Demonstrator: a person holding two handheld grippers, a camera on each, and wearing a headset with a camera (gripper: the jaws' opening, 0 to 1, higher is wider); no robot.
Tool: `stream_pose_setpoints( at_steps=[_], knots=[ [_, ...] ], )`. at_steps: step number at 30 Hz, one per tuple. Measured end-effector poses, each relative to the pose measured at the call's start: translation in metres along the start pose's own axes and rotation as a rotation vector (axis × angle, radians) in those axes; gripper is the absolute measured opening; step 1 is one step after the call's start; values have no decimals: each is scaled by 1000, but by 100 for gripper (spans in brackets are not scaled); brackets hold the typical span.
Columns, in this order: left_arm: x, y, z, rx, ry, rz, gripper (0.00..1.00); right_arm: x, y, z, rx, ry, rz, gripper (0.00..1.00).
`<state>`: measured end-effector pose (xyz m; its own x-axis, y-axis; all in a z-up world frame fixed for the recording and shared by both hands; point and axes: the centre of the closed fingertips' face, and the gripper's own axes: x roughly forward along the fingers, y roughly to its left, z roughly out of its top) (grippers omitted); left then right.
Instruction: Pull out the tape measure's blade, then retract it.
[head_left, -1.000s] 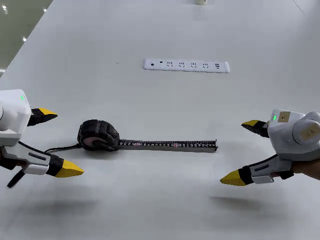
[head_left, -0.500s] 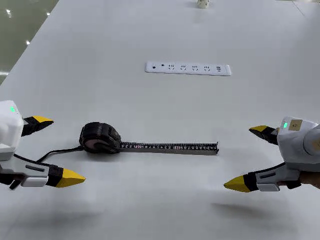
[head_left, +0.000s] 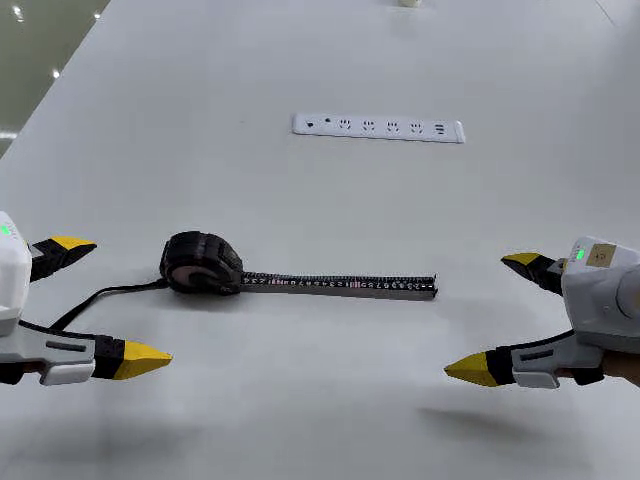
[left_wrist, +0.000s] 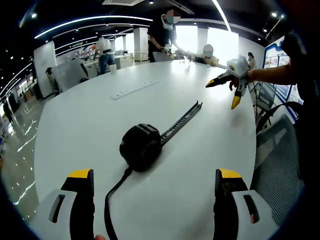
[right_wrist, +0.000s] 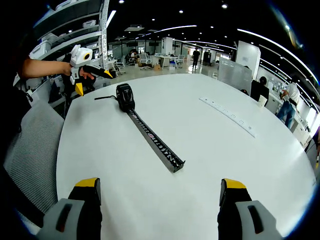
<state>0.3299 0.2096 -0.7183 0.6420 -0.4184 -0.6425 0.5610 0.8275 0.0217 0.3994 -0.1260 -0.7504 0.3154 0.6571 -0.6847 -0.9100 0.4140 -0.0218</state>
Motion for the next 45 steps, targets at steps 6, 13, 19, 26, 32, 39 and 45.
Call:
stream_pose_setpoints(
  at_steps=[6,13,19,26,32,39,45],
  knots=[
    [0,1,-2,-20,-8,13,99,-4,6,-2,32,-10,-18,99],
    [-1,-14,3,-47,-22,40,99,-8,17,2,73,-29,-44,99],
    [1,-23,6,-68,-33,62,99,-11,20,2,114,-46,-73,99],
    [0,-36,8,-119,-52,94,99,-13,25,4,157,-61,-97,99],
    [0,-48,8,-152,-60,108,99,-12,34,4,190,-73,-115,99],
    [-3,-51,7,-206,-68,154,99,-10,46,2,226,-71,-128,99],
    [-3,-51,7,-226,-72,194,99,-9,54,9,263,-88,-150,99]
  ],
)
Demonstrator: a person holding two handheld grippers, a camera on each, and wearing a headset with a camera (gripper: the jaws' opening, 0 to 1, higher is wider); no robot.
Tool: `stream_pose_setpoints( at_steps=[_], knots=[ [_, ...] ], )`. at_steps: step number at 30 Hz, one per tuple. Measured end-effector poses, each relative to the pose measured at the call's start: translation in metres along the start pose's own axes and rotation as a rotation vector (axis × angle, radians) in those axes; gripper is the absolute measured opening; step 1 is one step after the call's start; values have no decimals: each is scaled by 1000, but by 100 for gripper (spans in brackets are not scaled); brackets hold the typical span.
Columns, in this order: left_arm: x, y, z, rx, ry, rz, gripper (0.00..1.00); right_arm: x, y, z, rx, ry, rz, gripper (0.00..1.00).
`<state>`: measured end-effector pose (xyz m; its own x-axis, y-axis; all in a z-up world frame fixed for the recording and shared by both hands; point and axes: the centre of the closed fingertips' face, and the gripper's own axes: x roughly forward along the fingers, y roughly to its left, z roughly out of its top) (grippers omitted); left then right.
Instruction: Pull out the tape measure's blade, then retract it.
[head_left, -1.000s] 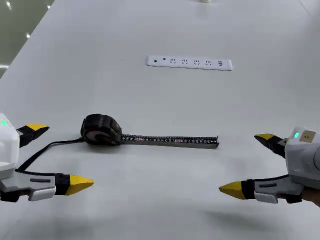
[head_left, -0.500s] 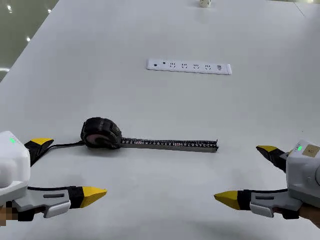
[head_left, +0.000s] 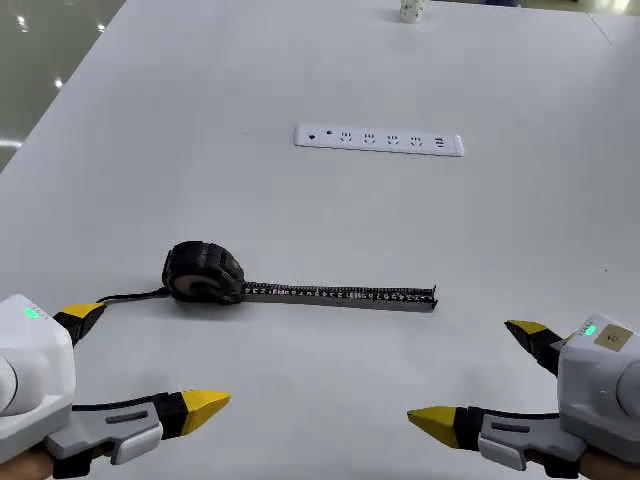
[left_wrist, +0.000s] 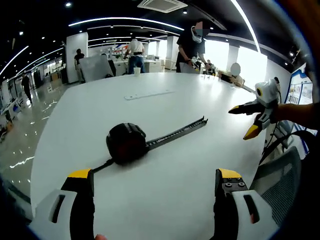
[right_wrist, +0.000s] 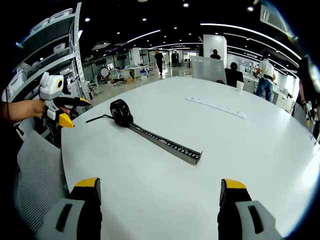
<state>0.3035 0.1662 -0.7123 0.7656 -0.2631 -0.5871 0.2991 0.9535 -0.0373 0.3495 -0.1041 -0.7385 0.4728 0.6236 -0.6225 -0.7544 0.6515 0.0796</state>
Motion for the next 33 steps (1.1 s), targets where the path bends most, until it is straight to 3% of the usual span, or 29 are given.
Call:
stream_pose_setpoints(
  at_steps=[10,13,33],
  knots=[
    [3,-1,3,-33,10,56,99,2,19,12,42,-18,-29,99],
    [0,-2,7,-50,-7,76,99,1,21,16,61,-27,-44,99],
    [-4,-14,14,-75,15,149,99,-5,34,37,134,-24,-111,99]
  ],
)
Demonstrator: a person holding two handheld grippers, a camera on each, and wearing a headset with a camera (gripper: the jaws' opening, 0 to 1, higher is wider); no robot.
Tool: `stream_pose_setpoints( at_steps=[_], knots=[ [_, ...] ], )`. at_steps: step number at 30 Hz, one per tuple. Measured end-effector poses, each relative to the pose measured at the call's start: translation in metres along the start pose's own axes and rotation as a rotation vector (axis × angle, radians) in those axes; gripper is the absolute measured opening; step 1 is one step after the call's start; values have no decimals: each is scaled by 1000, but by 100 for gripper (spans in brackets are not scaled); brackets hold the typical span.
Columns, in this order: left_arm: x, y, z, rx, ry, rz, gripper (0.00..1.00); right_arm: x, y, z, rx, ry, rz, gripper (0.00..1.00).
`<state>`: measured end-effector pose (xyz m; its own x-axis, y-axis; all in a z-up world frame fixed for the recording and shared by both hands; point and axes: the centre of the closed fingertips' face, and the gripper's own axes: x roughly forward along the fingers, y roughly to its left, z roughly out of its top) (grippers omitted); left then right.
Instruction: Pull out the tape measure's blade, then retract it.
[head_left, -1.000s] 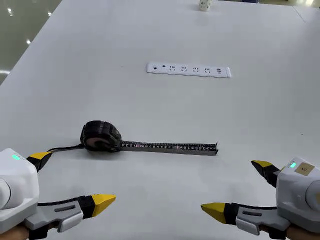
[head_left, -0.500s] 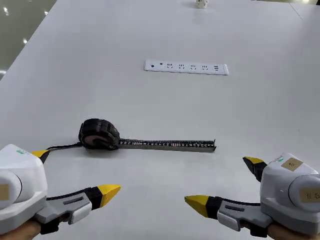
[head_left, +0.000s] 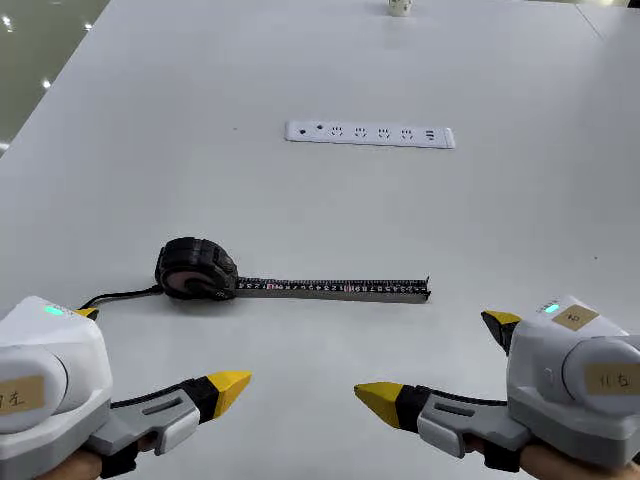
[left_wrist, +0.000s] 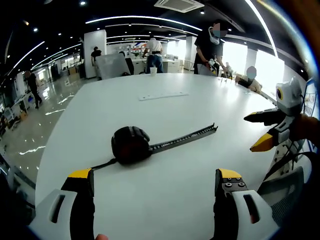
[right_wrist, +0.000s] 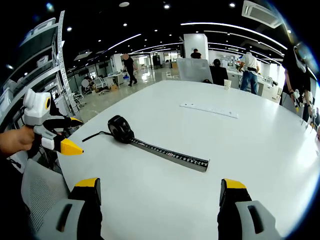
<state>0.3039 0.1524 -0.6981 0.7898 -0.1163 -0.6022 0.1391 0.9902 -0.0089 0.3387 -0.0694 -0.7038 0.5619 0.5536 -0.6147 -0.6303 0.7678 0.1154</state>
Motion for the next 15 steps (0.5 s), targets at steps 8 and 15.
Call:
stream_pose_setpoints(
  at_steps=[8,15],
  knots=[
    [0,-3,6,-7,7,-1,99,-2,4,2,1,-3,4,99],
    [-2,-3,10,-16,4,13,99,-5,5,9,7,-19,5,99]
  ],
)
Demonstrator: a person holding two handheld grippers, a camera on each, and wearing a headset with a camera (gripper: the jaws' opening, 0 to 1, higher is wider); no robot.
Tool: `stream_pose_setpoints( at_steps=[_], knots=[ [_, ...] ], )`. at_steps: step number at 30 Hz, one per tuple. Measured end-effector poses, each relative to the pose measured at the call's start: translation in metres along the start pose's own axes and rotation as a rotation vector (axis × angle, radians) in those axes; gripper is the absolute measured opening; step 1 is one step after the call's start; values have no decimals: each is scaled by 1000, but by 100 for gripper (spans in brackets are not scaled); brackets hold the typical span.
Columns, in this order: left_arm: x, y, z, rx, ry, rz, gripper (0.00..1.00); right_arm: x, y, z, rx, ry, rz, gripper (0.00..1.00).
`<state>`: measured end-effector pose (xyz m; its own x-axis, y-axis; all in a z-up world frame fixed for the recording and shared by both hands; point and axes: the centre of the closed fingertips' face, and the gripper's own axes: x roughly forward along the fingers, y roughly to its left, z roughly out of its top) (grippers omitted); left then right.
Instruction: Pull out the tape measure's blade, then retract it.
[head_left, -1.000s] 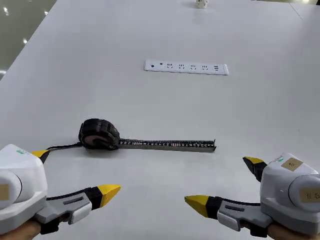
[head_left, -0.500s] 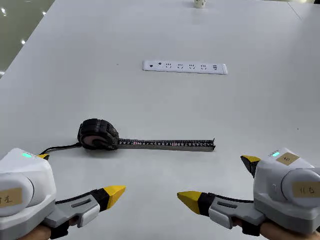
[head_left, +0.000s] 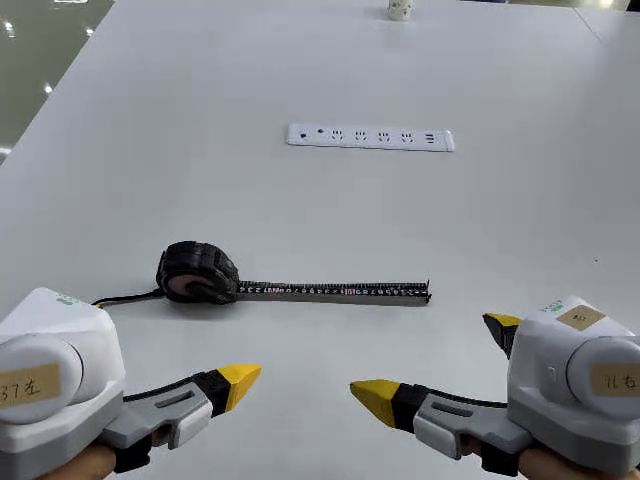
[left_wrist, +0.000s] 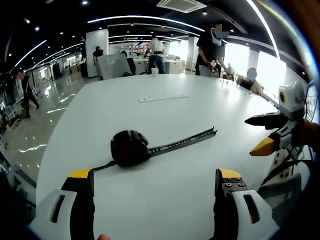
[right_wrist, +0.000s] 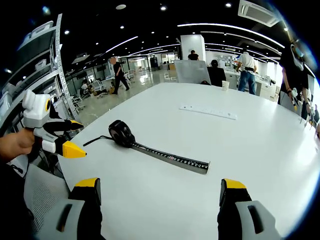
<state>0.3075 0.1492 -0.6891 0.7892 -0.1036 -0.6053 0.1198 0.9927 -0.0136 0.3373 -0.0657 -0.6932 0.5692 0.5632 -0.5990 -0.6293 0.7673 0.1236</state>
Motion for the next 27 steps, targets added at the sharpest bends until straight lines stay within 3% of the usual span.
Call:
stream_pose_setpoints(
  at_steps=[27],
  knots=[
    [5,-1,3,-29,-23,29,99,-4,-6,-7,-16,23,2,98]
  ],
)
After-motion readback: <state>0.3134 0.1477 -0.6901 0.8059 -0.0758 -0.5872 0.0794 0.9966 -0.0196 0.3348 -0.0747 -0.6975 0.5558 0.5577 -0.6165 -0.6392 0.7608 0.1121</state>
